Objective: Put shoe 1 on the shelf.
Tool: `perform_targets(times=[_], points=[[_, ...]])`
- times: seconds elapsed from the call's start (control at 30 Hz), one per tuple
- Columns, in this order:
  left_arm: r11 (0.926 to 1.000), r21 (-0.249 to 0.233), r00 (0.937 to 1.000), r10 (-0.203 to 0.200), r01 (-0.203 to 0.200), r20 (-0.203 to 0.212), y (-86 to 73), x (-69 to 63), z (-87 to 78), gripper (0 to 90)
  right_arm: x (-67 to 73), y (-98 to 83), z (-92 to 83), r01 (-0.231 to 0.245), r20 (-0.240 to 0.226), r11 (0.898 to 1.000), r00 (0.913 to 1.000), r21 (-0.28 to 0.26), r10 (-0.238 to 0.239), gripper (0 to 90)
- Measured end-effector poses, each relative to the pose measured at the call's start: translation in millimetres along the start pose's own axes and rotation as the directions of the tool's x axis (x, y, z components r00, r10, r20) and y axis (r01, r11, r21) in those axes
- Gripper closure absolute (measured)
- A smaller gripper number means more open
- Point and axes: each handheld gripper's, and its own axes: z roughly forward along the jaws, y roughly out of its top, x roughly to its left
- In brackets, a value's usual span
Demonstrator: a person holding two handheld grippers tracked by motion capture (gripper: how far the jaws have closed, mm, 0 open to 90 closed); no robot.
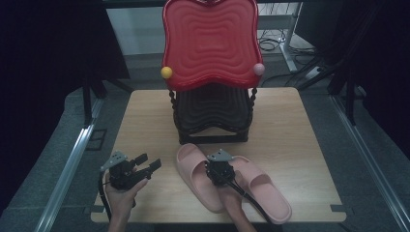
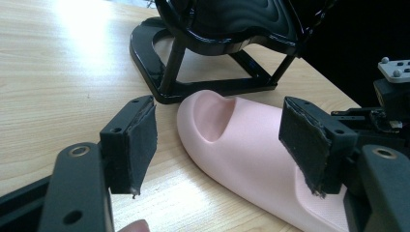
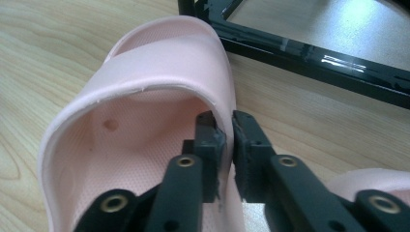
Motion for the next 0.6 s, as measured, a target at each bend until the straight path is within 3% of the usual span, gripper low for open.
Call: perform_targets(times=[0.4, 0.6], points=[[1.0000, 0.004, 1.0000, -0.002, 0.002, -0.004, -0.7, 1.2, 0.7, 29.8, -0.6, 0.6, -7.7, -0.030, -0.003, 0.999, 0.9995, -0.036, 0.030, 84.0], [1.0000, 0.005, 1.0000, -0.003, 0.003, -0.005, -1.2, 1.7, 1.1, 29.8, -2.7, 1.7, -17.8, -0.050, -0.030, 0.996, 0.9984, -0.070, 0.048, 83.9]])
